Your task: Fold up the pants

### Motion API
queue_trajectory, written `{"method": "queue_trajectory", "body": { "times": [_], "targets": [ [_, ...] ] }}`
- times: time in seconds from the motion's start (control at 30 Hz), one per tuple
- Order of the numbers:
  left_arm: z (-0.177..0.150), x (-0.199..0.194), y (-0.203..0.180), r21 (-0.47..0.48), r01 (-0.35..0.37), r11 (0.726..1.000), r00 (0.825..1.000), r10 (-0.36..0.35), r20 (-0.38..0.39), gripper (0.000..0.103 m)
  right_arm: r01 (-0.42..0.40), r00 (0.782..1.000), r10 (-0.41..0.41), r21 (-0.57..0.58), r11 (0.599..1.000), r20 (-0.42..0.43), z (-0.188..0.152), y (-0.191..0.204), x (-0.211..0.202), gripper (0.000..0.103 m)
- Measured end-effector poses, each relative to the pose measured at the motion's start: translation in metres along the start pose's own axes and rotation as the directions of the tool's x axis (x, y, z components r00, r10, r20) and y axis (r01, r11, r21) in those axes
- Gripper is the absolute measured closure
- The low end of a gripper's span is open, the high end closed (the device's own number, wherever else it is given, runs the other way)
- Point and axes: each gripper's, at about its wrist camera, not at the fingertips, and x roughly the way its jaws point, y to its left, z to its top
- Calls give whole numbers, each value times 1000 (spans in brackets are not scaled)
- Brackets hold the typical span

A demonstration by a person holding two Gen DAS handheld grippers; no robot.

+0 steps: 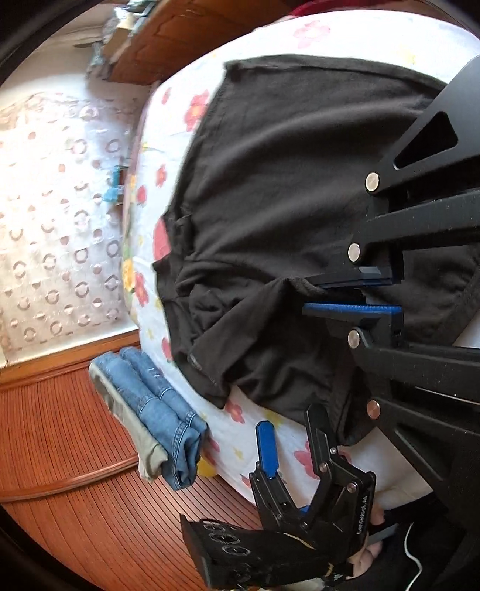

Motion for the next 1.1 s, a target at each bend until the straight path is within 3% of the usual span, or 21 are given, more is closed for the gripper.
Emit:
{"method": "queue_trajectory", "body": {
  "times": [0.17, 0.47, 1.1],
  "targets": [
    [3, -9, 18, -99, -15, 995, 999, 19, 34, 26, 7, 996, -8, 13, 1000, 88, 2, 2, -19, 98],
    [10, -23, 13, -82, -29, 996, 996, 36, 79, 26, 48, 976, -51, 17, 999, 211, -6, 6, -66, 99],
    [35, -24, -26, 16, 30, 999, 994, -32, 100, 26, 155, 958, -166, 68, 986, 233, -33, 6, -113, 99]
  ]
}}
